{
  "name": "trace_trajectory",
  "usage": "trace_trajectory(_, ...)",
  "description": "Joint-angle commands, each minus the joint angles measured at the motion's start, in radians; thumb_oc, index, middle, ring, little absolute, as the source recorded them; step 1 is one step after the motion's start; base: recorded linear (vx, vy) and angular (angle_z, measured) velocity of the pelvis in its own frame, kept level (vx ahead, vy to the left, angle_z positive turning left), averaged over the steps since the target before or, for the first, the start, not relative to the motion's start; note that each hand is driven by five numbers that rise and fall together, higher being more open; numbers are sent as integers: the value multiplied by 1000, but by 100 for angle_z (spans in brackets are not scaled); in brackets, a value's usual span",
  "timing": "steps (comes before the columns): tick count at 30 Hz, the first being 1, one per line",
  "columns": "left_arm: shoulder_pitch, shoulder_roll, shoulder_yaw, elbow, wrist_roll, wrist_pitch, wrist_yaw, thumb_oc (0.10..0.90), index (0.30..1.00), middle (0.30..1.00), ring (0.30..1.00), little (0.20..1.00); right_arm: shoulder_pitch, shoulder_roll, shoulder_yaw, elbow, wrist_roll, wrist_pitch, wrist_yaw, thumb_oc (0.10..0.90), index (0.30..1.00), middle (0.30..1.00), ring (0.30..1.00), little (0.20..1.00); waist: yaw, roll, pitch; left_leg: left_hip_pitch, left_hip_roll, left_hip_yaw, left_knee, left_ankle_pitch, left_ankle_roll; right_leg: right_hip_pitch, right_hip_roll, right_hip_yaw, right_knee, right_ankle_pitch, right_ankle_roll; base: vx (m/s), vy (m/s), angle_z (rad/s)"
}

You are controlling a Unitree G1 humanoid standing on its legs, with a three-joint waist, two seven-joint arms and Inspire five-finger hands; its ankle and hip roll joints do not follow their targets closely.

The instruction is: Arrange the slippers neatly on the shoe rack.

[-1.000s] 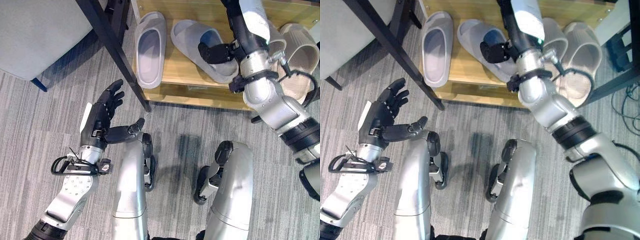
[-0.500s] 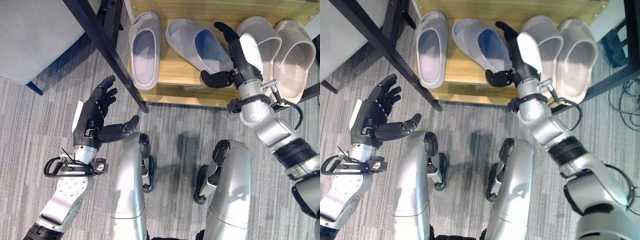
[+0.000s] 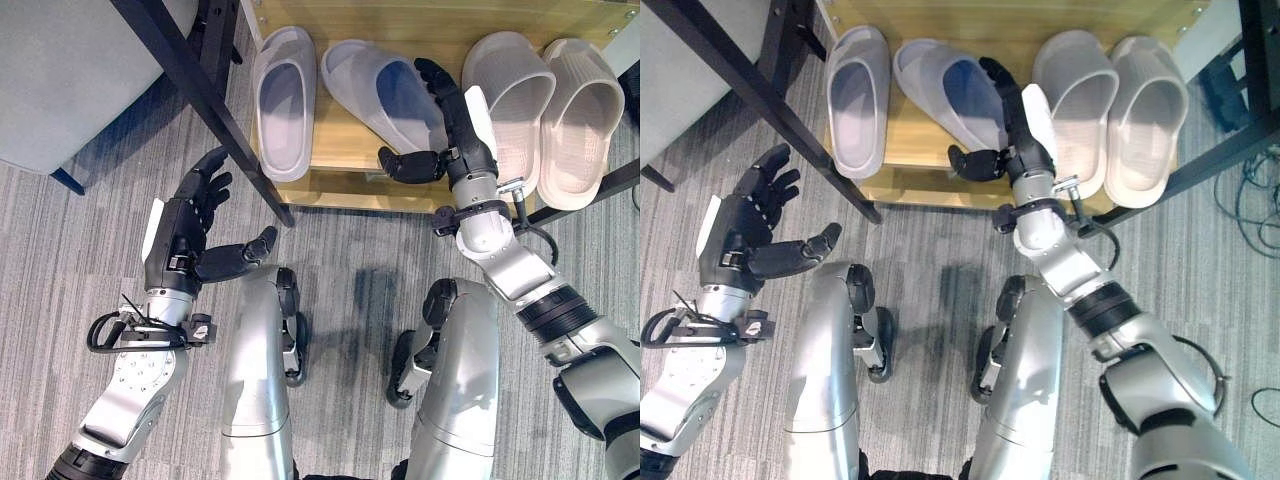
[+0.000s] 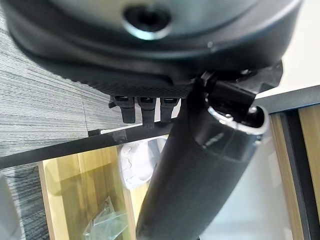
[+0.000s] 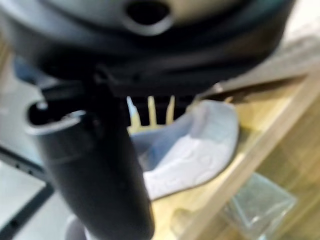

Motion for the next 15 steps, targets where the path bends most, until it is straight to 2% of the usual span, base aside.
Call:
trace_trajectory(1, -82, -6, 39, -107, 54, -106, 49, 800, 900, 900, 900, 900, -57, 33, -26, -114, 64, -104, -3, 800, 900, 900, 900, 900, 37, 10, -35, 6, -25, -4, 5, -88, -28, -19, -17, -4, 15, 64, -73, 0, 0, 0)
trace_trajectory(9, -92, -13, 30, -104, 57, -110, 59, 800, 900, 900, 900, 900, -29, 66, -27, -135, 132, -127, 3, 800, 900, 900, 900, 900, 37, 9, -35, 6, -25, -5, 1, -84, -30, -19, -18, -6, 11, 70, -70, 0, 0, 0)
trace_trajectory(15, -111, -18, 18, -101, 56, -113, 70, 800, 900, 900, 900, 900, -2, 92, -8, -173, 232, -150, 30, 800, 900, 900, 900, 900, 39, 10, -35, 6, -24, -8, 0, -77, -34, -19, -17, -9, 8, 75, -67, 0, 0, 0)
